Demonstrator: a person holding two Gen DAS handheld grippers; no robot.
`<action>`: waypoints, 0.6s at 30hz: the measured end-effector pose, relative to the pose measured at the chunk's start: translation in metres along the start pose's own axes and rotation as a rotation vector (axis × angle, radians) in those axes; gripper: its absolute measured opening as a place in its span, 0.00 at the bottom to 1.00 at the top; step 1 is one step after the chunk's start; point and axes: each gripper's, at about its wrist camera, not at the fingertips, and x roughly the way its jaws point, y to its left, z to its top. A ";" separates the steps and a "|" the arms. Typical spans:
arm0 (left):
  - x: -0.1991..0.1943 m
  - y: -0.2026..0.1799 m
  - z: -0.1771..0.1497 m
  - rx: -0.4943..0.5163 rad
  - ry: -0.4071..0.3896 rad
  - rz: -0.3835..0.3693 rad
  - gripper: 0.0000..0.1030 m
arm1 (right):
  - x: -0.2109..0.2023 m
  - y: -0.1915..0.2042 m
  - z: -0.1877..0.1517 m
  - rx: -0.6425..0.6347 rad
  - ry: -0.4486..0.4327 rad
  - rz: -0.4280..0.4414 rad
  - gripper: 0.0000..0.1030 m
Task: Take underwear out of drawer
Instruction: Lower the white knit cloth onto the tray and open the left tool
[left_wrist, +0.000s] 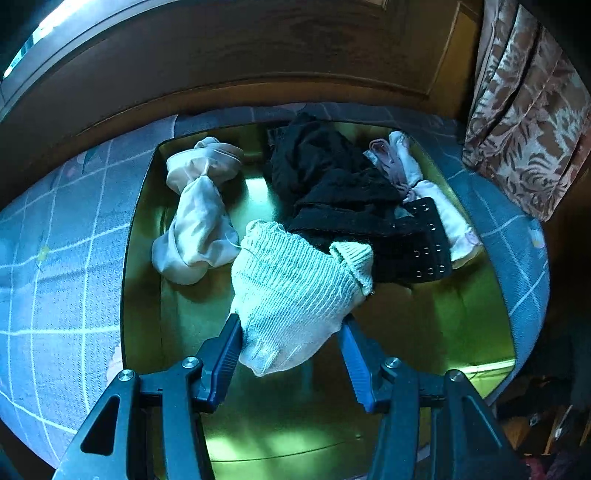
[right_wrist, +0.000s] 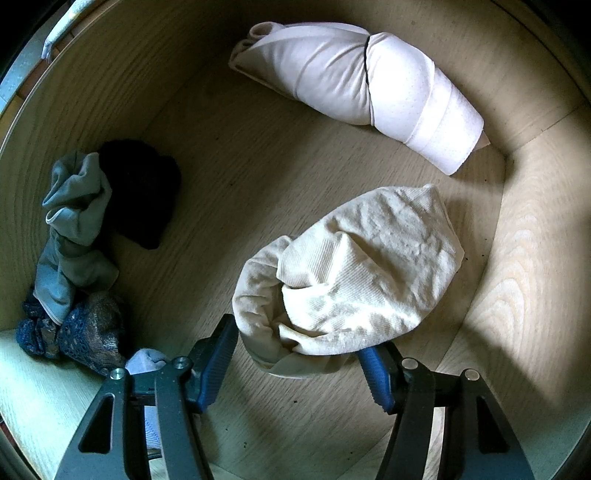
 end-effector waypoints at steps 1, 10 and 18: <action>0.000 0.001 0.000 -0.001 0.002 -0.001 0.52 | 0.001 -0.001 0.000 -0.002 0.000 0.000 0.63; 0.009 0.009 0.017 -0.034 0.004 0.009 0.52 | 0.001 -0.001 0.000 -0.002 0.000 0.001 0.63; 0.022 0.010 0.009 -0.015 0.053 0.011 0.52 | 0.001 0.000 0.000 -0.005 0.001 0.001 0.63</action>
